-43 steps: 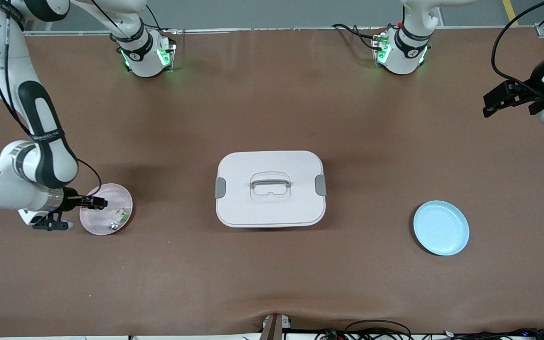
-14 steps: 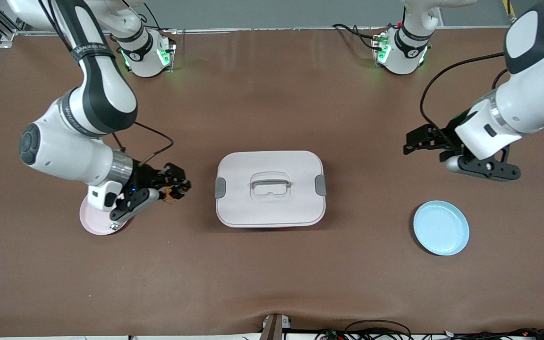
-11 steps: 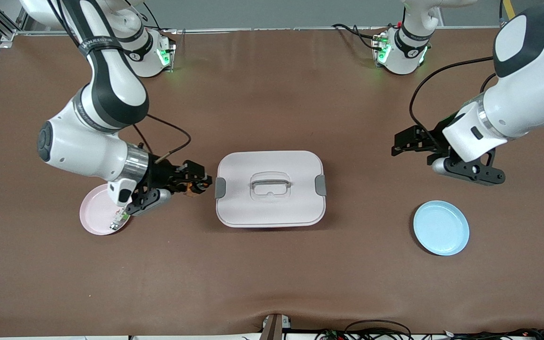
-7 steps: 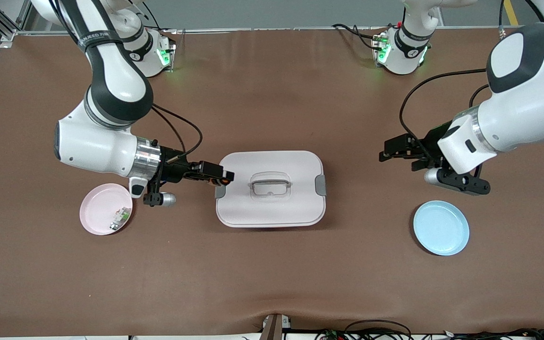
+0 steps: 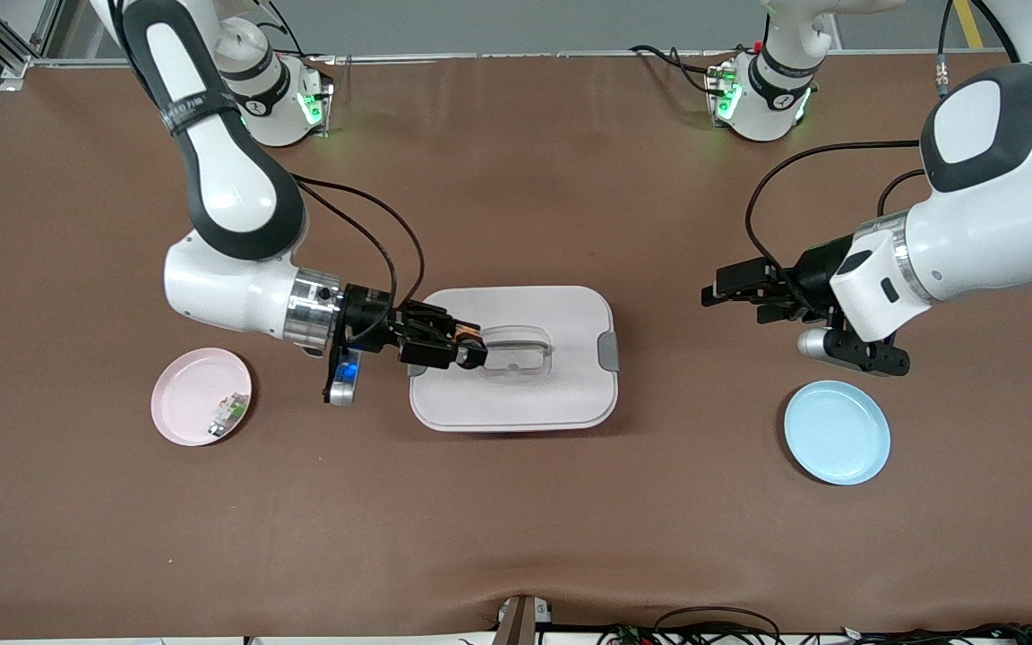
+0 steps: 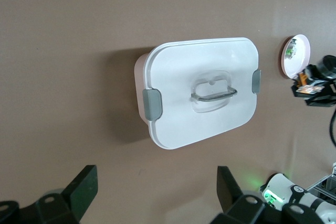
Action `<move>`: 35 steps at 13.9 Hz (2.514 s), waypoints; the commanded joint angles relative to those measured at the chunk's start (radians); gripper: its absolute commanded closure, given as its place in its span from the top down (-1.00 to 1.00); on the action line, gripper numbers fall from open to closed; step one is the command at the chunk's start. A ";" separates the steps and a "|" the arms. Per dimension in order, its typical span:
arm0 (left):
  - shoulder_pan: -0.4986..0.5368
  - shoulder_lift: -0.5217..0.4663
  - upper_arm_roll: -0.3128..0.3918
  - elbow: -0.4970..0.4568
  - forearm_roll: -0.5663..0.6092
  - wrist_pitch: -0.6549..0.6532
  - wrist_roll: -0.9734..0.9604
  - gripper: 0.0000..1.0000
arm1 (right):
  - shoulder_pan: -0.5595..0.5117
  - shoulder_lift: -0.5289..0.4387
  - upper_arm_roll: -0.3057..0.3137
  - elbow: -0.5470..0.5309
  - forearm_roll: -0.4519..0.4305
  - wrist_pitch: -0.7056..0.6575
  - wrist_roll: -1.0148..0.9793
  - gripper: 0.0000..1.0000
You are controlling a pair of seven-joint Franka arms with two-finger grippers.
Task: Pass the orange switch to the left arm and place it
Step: 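Carry the switch over the box with the right gripper toward the left gripper, then grasp the switch with the left gripper above the white box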
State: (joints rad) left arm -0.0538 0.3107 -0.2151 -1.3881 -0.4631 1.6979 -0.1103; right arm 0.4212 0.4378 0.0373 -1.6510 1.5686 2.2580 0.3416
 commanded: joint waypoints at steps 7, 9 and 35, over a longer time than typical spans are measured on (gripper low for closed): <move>-0.011 0.005 -0.079 0.015 -0.086 0.114 -0.019 1.00 | 0.077 0.064 -0.001 -0.003 0.344 0.049 0.402 -0.56; -0.046 0.019 -0.079 0.011 -0.085 0.167 -0.041 1.00 | 0.090 0.062 -0.001 -0.006 0.346 0.051 0.424 -0.60; -0.250 0.056 -0.081 0.015 0.162 0.319 -0.241 0.51 | 0.152 -0.062 0.067 0.000 0.131 0.275 0.764 -0.65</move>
State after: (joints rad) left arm -0.2836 0.3815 -0.2963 -1.3691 -0.3467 2.0270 -0.3067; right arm 0.5586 0.3768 0.1073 -1.6667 1.7190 2.5108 1.0846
